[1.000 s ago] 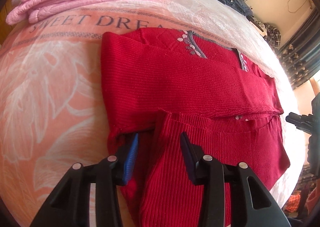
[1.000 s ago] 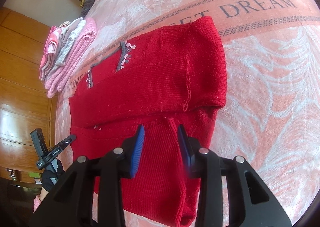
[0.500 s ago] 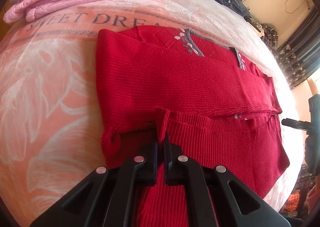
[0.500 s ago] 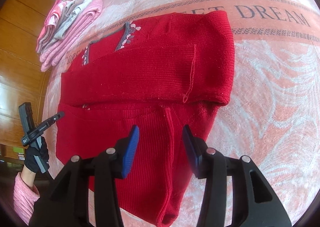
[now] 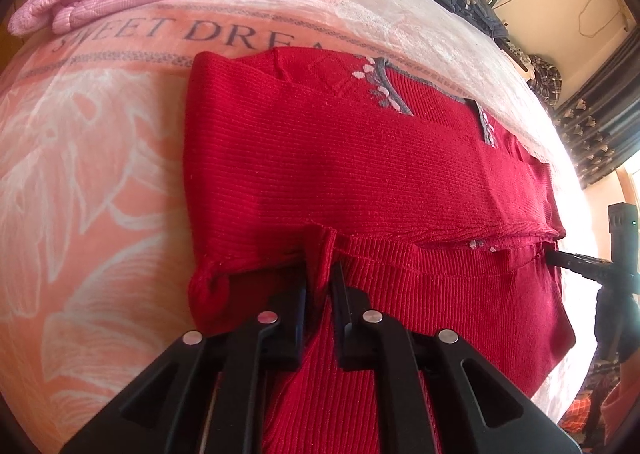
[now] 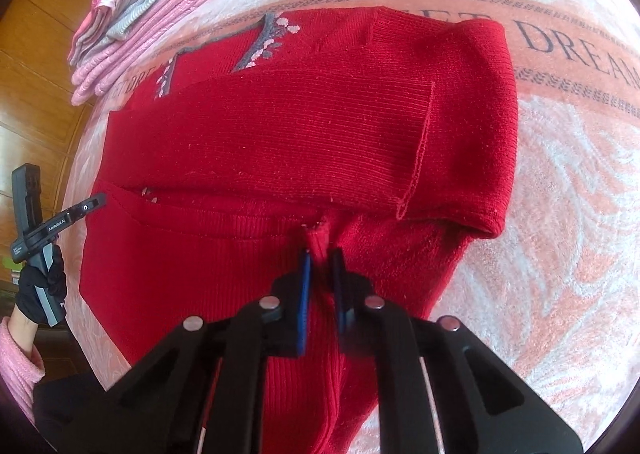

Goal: Fold small clothes
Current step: 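Grasp the folded hem with both tools and lift it over the sleeves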

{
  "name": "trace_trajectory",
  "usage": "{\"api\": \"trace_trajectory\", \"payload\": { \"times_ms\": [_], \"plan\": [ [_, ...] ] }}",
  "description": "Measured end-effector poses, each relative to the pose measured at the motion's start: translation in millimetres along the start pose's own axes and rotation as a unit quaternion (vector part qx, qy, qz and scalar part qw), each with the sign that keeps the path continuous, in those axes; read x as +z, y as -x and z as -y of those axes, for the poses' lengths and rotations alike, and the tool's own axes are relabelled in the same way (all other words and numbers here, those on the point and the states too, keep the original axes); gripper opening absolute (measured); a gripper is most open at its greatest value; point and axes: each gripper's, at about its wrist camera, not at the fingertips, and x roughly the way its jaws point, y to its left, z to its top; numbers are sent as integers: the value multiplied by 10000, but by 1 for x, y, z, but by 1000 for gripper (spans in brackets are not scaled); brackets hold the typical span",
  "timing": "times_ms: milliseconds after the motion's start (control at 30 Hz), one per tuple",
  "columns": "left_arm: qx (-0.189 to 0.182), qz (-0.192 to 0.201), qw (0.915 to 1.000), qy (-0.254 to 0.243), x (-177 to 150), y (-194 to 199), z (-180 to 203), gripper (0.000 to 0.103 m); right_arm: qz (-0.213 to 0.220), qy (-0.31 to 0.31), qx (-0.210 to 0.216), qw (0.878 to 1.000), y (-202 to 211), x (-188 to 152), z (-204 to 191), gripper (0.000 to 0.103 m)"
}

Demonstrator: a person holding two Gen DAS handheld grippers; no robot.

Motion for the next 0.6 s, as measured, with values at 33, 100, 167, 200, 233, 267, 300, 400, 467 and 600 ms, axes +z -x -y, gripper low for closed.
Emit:
{"api": "trace_trajectory", "payload": {
  "times_ms": [33, 100, 167, 200, 233, 267, 300, 400, 467, 600],
  "plan": [
    [-37, 25, 10000, -65, 0, 1, 3, 4, 16, -14, 78, 10000, 3, -1, 1, 4],
    [-143, 99, 9997, -147, -2, 7, 7, 4, 78, -49, 274, 9996, 12, -3, 3, 4],
    [-197, 166, 9994, -227, -3, 13, 10, 4, 147, 131, 242, 9995, 23, -5, -1, 4],
    [-222, 205, 9993, -234, -4, 16, 10, 4, 197, 168, 297, 9992, 28, -7, -1, 4],
    [-269, 242, 9991, -212, -4, 19, 9, 4, 237, 145, 369, 9989, 31, -7, -2, 3],
    [-333, 270, 9989, -175, -4, 23, 8, 4, 278, 109, 418, 9987, 35, -7, -2, 3],
    [-392, 299, 9987, -134, -3, 26, 6, 4, 327, 94, 454, 9984, 38, -7, -1, 3],
    [-589, 463, 9972, 12, 0, 39, 1, 4, 475, 36, 606, 9970, 51, -5, 0, 3],
    [-697, 607, 9957, 85, 5, 50, -1, 4, 625, 14, 709, 9955, 65, -3, 0, 3],
    [-942, 951, 9908, 181, 18, 70, 2, 4, 1045, -37, 921, 9902, 98, 7, -1, 3]
  ]
}}
